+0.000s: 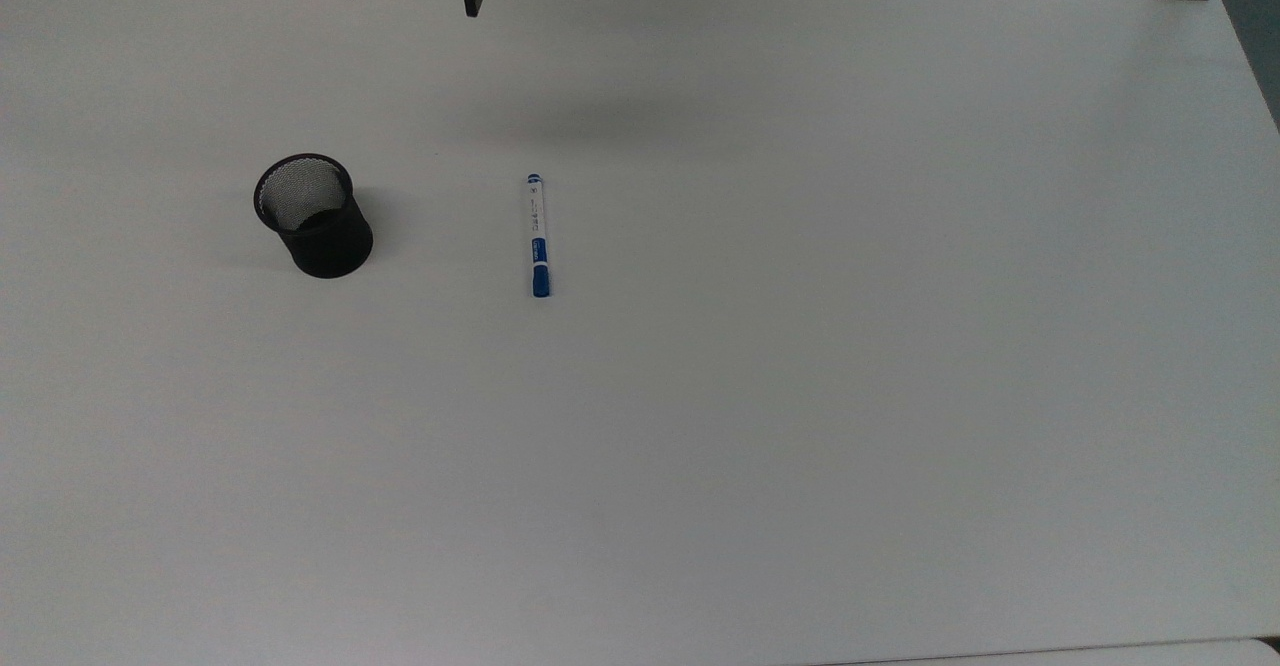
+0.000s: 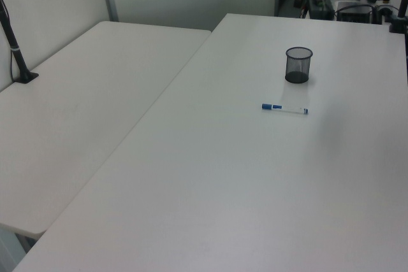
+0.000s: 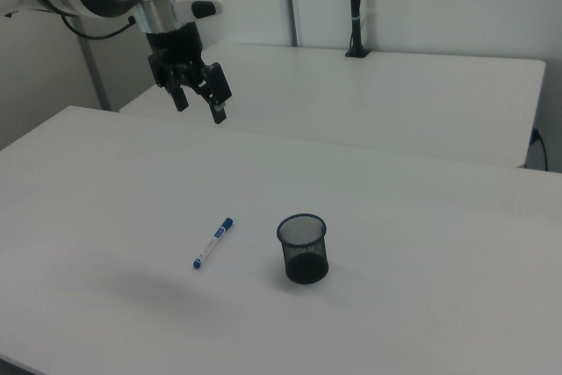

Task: Insert the marker

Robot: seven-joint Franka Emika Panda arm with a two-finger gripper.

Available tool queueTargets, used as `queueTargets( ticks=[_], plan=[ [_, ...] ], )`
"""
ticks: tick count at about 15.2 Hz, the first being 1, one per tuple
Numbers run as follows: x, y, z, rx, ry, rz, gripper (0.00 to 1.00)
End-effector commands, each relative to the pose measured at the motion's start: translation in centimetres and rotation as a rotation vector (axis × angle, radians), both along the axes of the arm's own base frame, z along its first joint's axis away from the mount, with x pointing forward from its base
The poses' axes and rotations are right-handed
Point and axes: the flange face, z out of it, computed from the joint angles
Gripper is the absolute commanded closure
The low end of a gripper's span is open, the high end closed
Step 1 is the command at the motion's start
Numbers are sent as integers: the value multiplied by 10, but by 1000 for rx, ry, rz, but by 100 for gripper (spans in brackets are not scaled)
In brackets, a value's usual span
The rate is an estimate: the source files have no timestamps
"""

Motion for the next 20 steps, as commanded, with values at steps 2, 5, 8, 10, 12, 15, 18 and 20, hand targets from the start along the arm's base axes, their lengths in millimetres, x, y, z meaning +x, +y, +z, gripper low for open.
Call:
queueTargets(
  ticks=[2,5,8,10,12,15,18,20],
  plan=[
    [-2,7,-1,14,26,25,0],
    [-2,7,-1,14,26,25,0],
    [-1,7,-1,14,26,25,0],
    [-1,7,-1,14,26,25,0],
    [-1,7,-2,14,27,27,0],
    [-2,5,-2,13,28,31,0],
    [-1,6,-8,5,41,118,0],
    [3,5,-25,-9,77,222,0]
  ],
)
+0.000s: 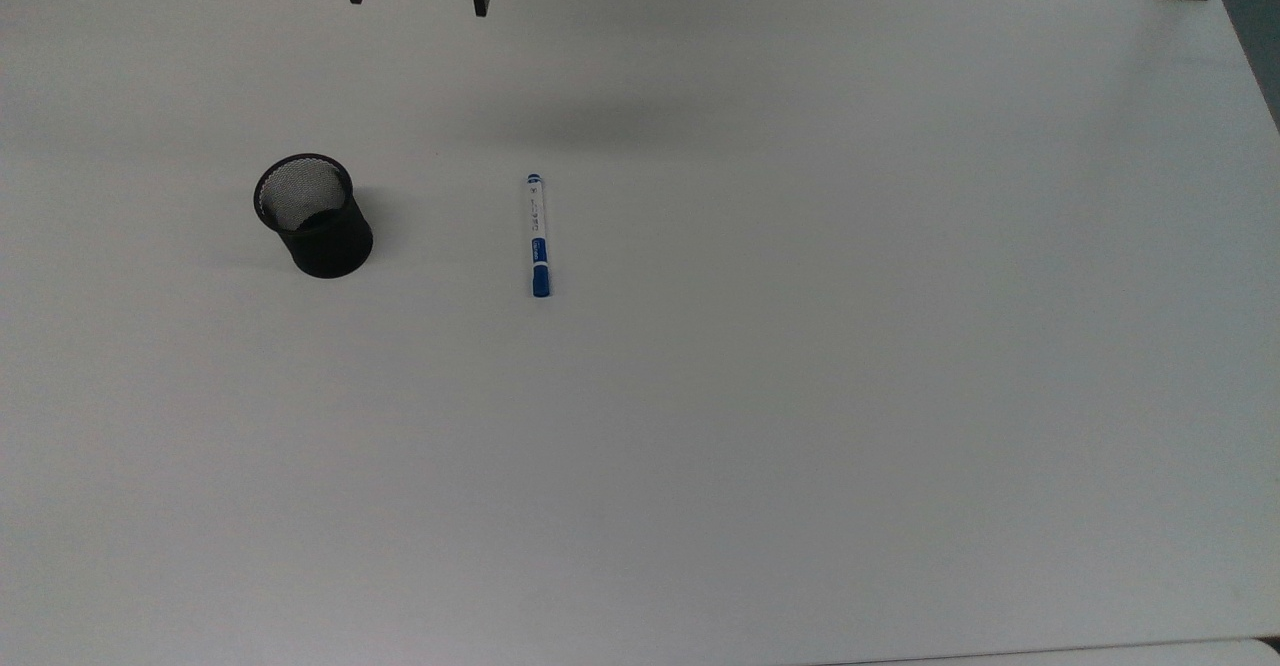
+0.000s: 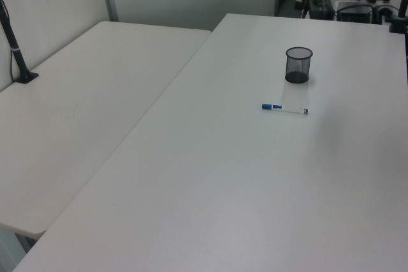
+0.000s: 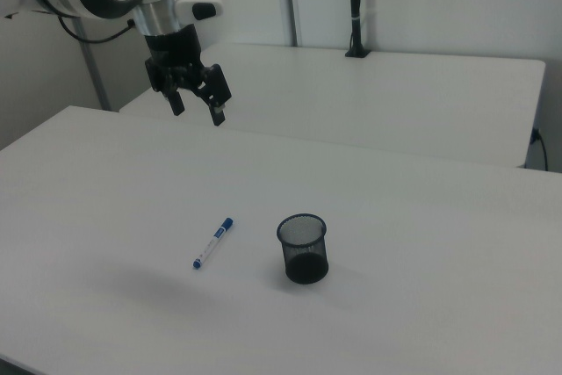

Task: Insert the marker

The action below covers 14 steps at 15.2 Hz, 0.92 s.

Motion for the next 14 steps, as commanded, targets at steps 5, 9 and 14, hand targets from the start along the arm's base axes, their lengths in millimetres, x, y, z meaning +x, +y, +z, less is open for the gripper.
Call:
queueTargets(
  ticks=[5,9,14],
  plan=[
    [18,32,-69,-53,155,240,0],
    [36,44,-137,-44,159,114,0],
    [60,46,-207,-47,111,120,0]
  ],
)
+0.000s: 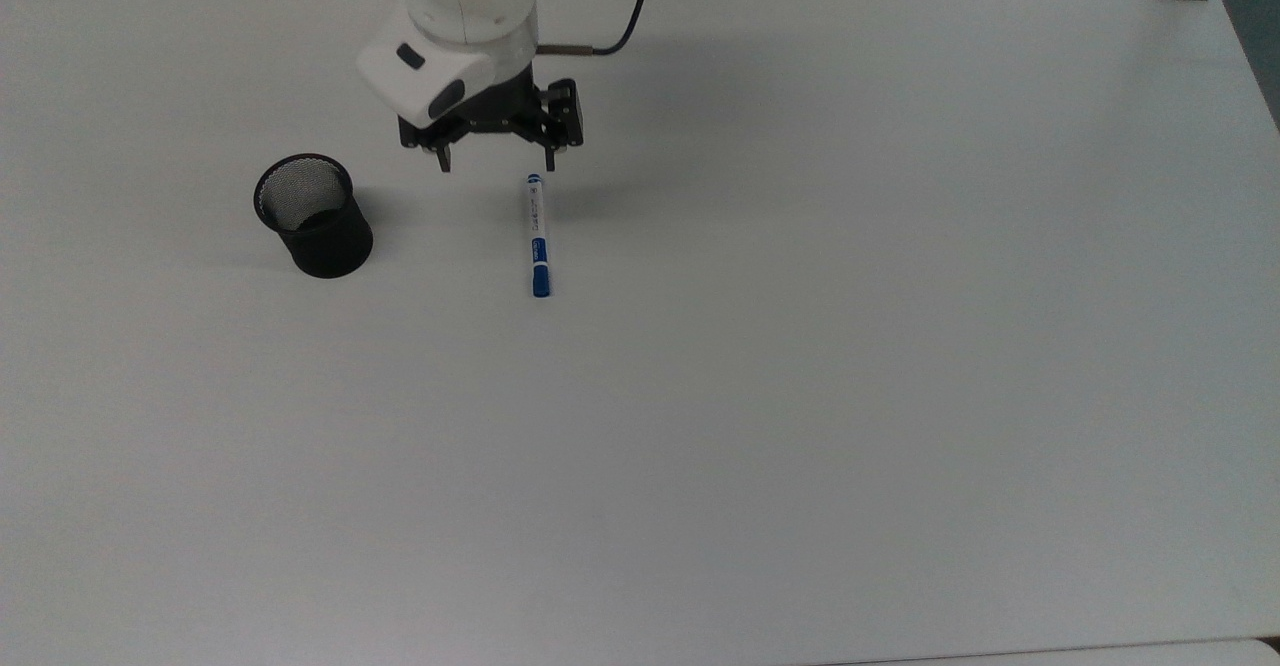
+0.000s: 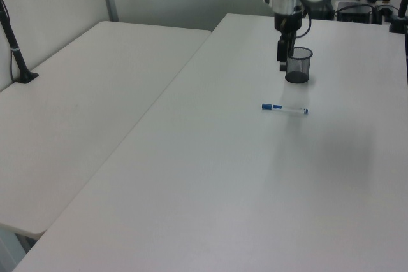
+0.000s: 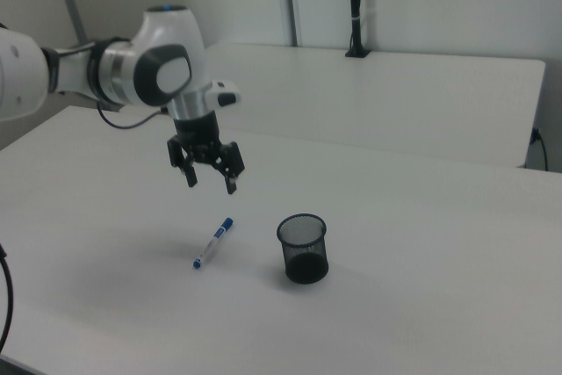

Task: Insert the marker
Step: 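Lower the open gripper over the blue-capped white marker, then close the gripper on the marker's middle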

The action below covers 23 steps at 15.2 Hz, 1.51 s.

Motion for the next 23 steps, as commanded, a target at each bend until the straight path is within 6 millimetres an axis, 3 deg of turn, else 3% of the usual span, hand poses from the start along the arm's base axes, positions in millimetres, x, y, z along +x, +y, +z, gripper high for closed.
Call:
queueTargets(
  ticks=[1,8,12,13,15,16,17,21,23],
  plan=[
    [15,5,-44,-22,-34,-7,0],
    [29,30,-115,-71,-34,-58,14],
    [31,39,-129,-67,-38,-89,22],
    [33,41,-131,-62,-50,-102,31],
    [34,39,-129,-58,-63,-123,66],
    [35,39,-128,-56,-66,-129,91],
    [35,39,-127,-56,-68,-134,100],
    [36,37,-115,-56,-89,-166,100],
    [35,33,-84,-51,-128,-175,100]
  ],
)
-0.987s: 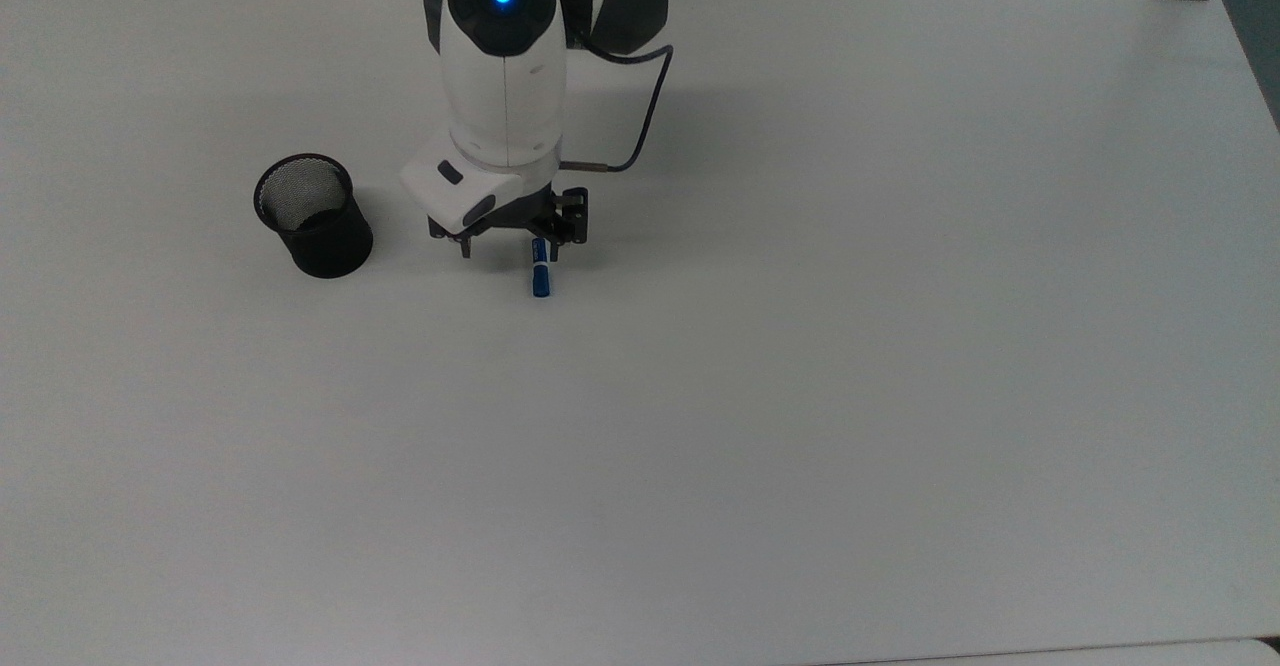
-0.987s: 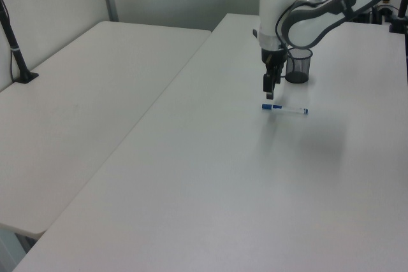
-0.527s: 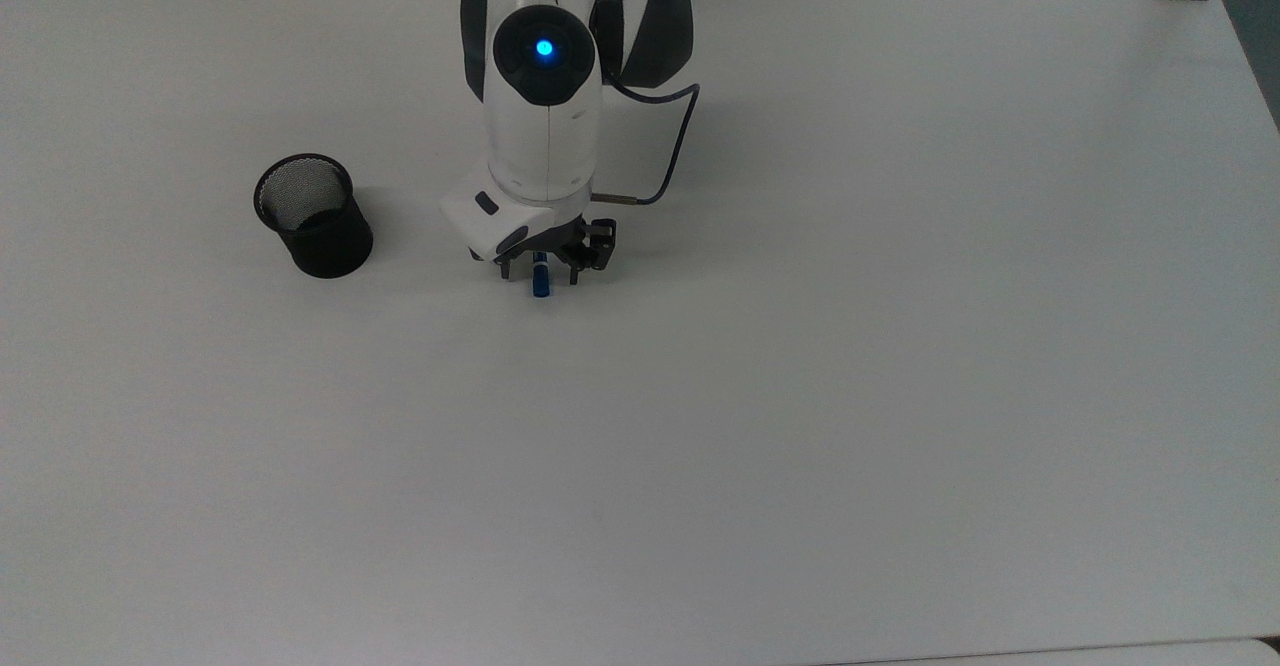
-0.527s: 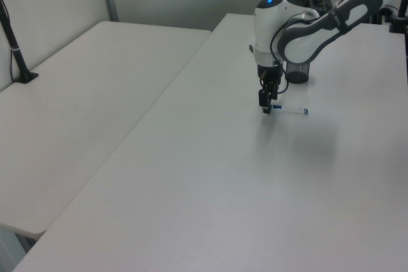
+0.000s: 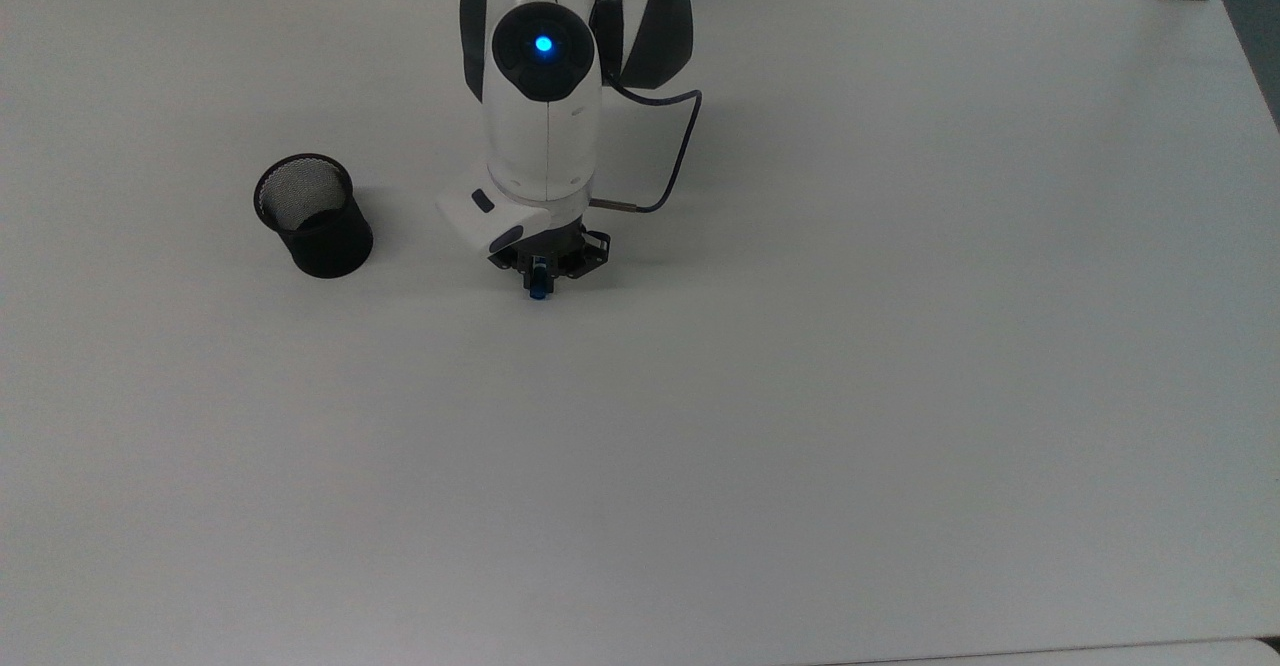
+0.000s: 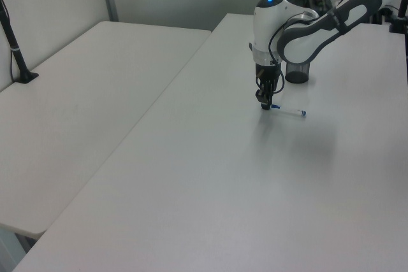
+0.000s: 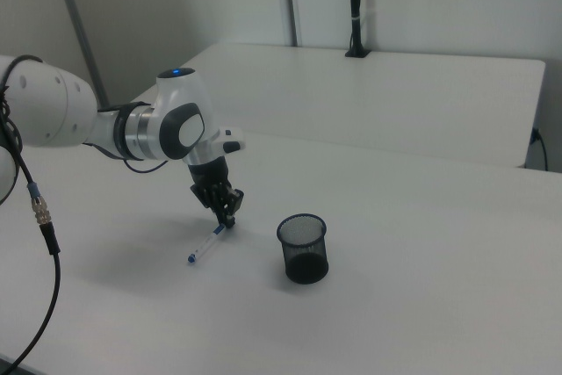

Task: Insert the marker
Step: 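Close the gripper on the marker's middle, then lift the marker and carry it over the black mesh cup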

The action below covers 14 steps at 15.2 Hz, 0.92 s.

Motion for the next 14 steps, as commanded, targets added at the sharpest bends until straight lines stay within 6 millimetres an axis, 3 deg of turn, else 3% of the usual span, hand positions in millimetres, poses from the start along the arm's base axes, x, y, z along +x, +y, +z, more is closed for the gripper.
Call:
queueTargets(
  ticks=[1,5,8,10,14],
  plan=[
    [-6,-10,67,-8,-104,-38,100],
    [-24,-67,181,-18,-288,-130,100],
    [-38,-110,227,-41,-399,-159,100],
    [-53,-132,226,-62,-477,-121,100],
    [-67,-172,194,-114,-618,-33,100]
  ],
)
